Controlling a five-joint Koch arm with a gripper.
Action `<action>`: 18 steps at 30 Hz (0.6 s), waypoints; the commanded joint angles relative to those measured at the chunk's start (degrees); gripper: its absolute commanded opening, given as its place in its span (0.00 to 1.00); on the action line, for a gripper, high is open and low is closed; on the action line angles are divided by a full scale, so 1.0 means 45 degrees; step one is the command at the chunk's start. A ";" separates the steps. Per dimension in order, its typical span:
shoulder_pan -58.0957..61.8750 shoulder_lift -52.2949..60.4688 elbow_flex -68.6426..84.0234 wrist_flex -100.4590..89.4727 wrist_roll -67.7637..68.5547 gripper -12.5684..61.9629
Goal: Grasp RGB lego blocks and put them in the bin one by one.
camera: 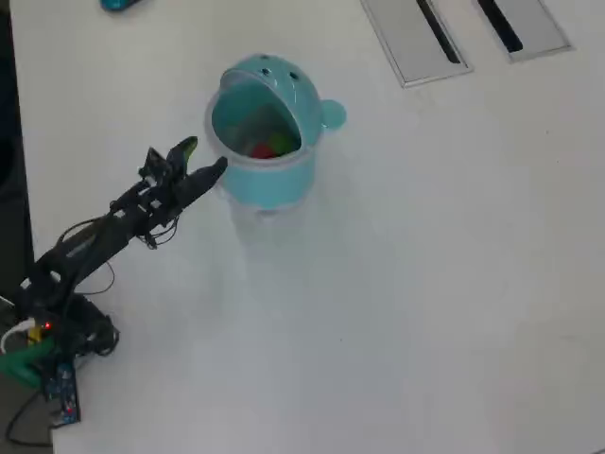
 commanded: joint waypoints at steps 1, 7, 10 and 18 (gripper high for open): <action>0.0000 0.1113 0.0098 -0.0723 0.0762 0.63; 0.0020 0.2734 0.2793 -0.2695 0.2363 0.63; 0.0137 0.3379 0.3594 -0.2715 0.3203 0.63; -0.0020 0.4570 0.5059 -0.3301 0.3672 0.63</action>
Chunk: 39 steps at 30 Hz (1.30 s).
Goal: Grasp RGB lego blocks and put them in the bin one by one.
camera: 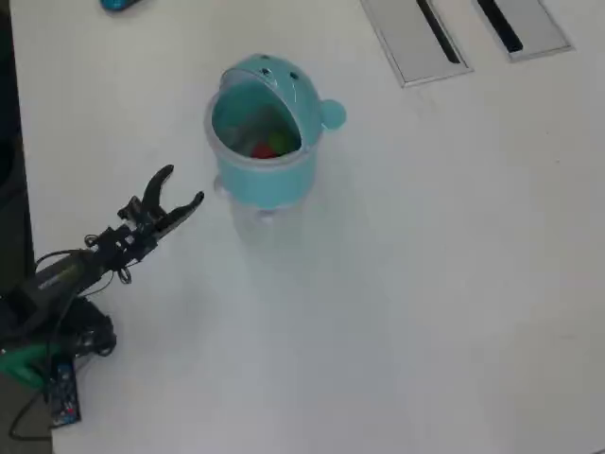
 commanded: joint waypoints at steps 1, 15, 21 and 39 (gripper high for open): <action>-0.0020 0.0527 -0.0430 -0.1250 0.0117 0.63; 0.0566 0.2109 0.1055 -0.3223 0.2324 0.63; 0.1484 0.2090 0.3398 -0.7148 0.3418 0.60; 0.3223 0.2090 0.7617 -1.0293 0.7578 0.60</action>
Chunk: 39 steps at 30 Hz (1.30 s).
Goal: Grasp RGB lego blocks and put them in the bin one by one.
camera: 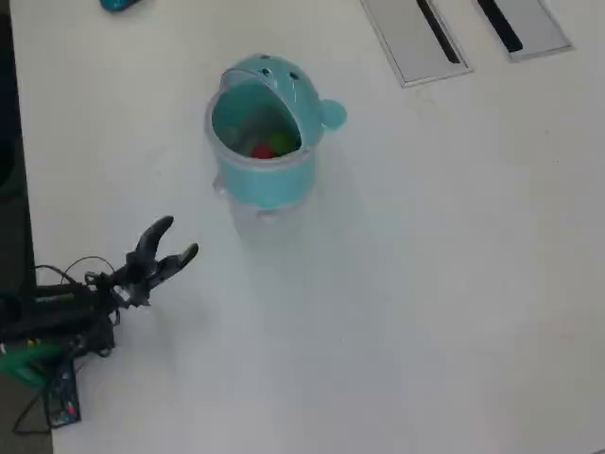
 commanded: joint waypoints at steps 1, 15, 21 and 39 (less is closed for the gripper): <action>0.0137 0.0859 0.0039 -0.1387 0.0547 0.60; 0.0977 0.0859 0.2598 -0.2656 0.2871 0.58; 0.1660 0.0859 0.2598 -0.1426 0.4414 0.58; 0.2988 0.0840 0.2598 0.2441 0.7676 0.64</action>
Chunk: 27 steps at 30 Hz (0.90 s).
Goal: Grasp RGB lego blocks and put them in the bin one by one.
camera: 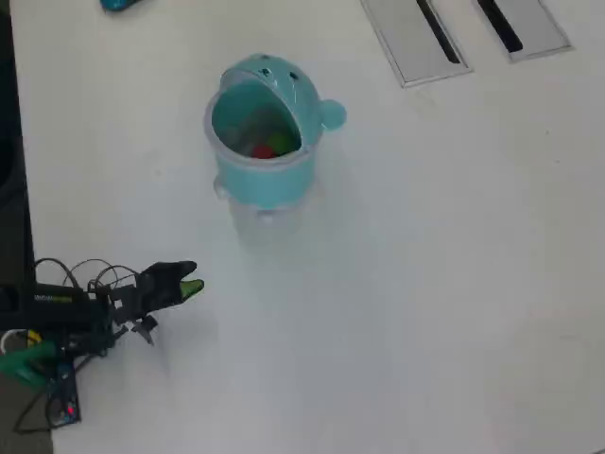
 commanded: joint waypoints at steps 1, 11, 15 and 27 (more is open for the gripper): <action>0.0000 0.0840 0.0898 0.0332 0.0137 0.64; 0.0430 0.0840 0.0898 0.3223 0.0156 0.64; 0.0566 0.0840 0.0898 0.4355 0.0137 0.64; 0.0547 0.0781 0.0898 0.7617 0.0078 0.64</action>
